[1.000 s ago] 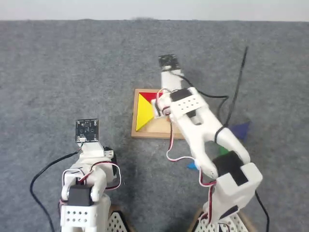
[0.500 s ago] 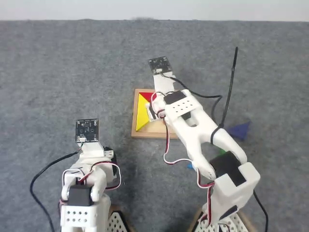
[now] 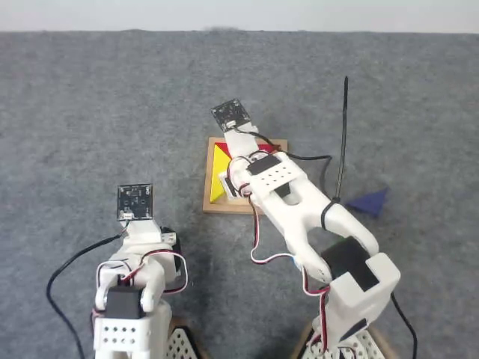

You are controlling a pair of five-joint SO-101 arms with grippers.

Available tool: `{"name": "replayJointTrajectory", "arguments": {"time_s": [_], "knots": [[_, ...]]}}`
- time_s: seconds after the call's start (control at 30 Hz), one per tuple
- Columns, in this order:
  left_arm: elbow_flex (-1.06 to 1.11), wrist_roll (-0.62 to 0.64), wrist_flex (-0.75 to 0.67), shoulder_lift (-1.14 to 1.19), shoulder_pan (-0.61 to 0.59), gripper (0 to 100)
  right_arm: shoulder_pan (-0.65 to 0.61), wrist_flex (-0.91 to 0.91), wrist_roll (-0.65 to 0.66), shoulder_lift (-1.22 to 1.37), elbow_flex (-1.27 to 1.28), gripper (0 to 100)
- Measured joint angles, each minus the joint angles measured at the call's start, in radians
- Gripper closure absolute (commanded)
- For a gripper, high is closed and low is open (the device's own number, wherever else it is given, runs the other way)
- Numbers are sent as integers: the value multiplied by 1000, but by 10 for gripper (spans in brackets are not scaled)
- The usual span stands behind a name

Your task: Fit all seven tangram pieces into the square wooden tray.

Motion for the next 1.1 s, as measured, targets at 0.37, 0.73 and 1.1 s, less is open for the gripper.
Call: {"name": "replayJointTrajectory", "arguments": {"time_s": [0.37, 0.73, 1.1], "knots": [[0, 0, 0, 0, 0, 986, 43, -2, 9, -216, 109, 826], [0, 0, 0, 0, 0, 986, -43, -77, 14, -381, 308, 989], [0, 0, 0, 0, 0, 986, -68, -100, 127, -138, 239, 983]]}}
